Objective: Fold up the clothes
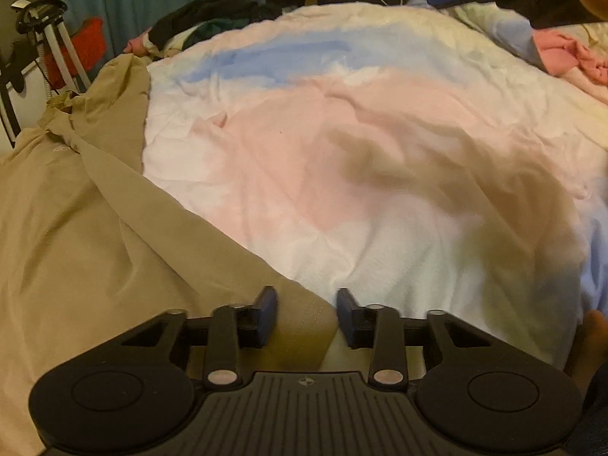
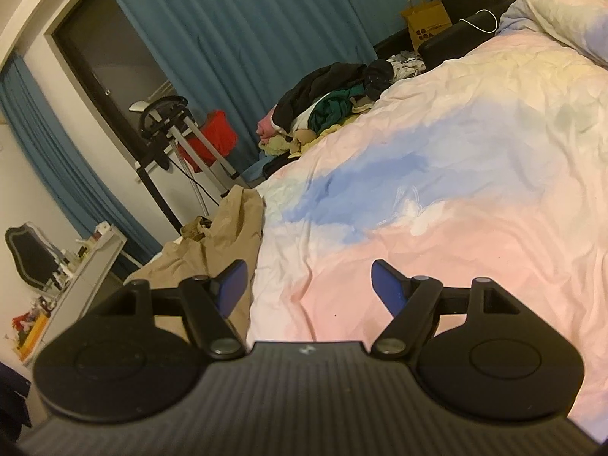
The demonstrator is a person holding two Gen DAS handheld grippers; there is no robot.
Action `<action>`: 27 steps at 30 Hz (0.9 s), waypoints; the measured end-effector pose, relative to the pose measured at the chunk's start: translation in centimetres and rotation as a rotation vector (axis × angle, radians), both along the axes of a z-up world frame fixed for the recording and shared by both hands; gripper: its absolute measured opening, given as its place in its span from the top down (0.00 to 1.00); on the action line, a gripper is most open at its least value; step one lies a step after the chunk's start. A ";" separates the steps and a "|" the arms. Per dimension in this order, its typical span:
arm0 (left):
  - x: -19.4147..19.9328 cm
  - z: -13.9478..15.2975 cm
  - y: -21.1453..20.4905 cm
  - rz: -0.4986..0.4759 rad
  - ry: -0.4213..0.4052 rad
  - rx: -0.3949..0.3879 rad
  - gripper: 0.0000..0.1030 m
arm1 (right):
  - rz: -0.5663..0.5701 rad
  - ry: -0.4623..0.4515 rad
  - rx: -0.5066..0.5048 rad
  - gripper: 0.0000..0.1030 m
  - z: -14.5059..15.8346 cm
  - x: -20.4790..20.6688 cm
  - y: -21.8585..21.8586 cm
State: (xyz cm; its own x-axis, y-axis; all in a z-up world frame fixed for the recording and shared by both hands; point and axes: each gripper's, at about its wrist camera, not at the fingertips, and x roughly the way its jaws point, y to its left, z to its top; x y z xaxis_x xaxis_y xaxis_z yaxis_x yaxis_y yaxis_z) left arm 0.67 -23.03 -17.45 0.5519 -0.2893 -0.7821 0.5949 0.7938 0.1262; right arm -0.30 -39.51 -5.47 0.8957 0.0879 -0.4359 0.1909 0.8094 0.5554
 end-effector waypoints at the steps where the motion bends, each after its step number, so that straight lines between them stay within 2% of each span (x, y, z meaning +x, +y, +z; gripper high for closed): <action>1: 0.1 0.2 0.4 0.006 0.002 -0.017 0.89 | 0.000 0.005 0.000 0.27 -0.1 0.1 0.0; 2: 0.2 0.8 1.1 0.015 0.011 -0.046 0.92 | 0.000 0.009 0.000 0.27 -0.2 0.2 0.0; 7: 0.5 4.6 4.4 0.077 0.043 -0.191 0.94 | 0.007 0.004 0.022 0.27 -0.5 0.2 0.1; 12: -0.5 9.2 8.2 0.134 -0.007 -0.291 0.95 | 0.031 -0.007 0.024 0.27 -0.4 0.3 0.7; 15: -1.0 11.5 11.3 0.179 -0.016 -0.347 0.95 | 0.044 0.000 0.012 0.28 -0.4 0.4 1.3; 18: -1.3 13.2 15.8 0.252 0.013 -0.407 0.95 | 0.062 0.016 -0.005 0.28 -0.4 0.7 2.2; 21: -0.9 13.9 20.5 0.345 0.040 -0.420 0.95 | 0.091 0.042 -0.041 0.28 -0.6 1.2 3.5; 23: -0.2 13.5 23.4 0.419 0.090 -0.415 0.95 | 0.115 0.058 -0.070 0.28 -0.8 1.5 4.6; 27: 1.9 11.3 27.0 0.532 0.198 -0.341 0.95 | 0.172 0.086 -0.127 0.28 -1.1 1.9 7.0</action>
State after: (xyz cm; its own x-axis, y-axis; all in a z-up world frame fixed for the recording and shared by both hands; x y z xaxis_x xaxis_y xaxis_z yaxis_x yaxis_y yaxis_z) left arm 2.59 3.97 -6.15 0.5433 -0.2662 -0.7962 0.0963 0.9619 -0.2559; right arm 1.63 -32.56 -6.54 0.8311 0.1759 -0.5276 0.0863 0.8964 0.4348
